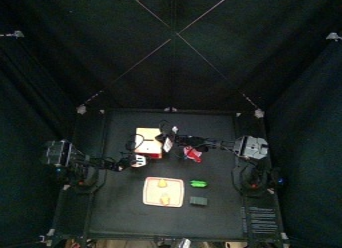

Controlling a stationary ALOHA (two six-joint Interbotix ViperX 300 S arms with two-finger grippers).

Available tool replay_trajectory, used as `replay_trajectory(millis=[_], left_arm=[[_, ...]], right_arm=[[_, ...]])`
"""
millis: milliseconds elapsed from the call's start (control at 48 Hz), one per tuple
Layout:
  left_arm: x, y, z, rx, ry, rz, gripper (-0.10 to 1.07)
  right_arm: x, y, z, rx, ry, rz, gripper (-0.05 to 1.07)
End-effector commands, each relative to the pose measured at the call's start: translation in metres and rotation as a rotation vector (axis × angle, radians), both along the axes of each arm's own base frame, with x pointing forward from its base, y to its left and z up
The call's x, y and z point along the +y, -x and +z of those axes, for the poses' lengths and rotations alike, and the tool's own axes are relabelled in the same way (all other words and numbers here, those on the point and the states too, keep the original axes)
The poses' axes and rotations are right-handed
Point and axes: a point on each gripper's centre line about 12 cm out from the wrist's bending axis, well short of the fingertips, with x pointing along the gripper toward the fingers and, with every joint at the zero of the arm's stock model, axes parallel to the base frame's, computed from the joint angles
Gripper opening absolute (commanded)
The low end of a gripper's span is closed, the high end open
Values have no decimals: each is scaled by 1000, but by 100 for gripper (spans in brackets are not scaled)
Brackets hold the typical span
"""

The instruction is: Open drawer

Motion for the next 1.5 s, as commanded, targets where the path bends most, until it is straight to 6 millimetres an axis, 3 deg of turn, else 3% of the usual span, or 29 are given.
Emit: replay_trajectory(millis=[0, 938, 1479], left_arm=[[-1, -4, 4, -15, 1, -2, 56], [-60, -6, 5, -30, 94, -88, 56], [-84, -12, 12, -56, 122, -130, 56]], right_arm=[[-2, 1, 11, -18, 7, -8, 41], [-1, 2, 9, -10, 2, -10, 41], [-1, 1, 10, -14, 4, -10, 41]])
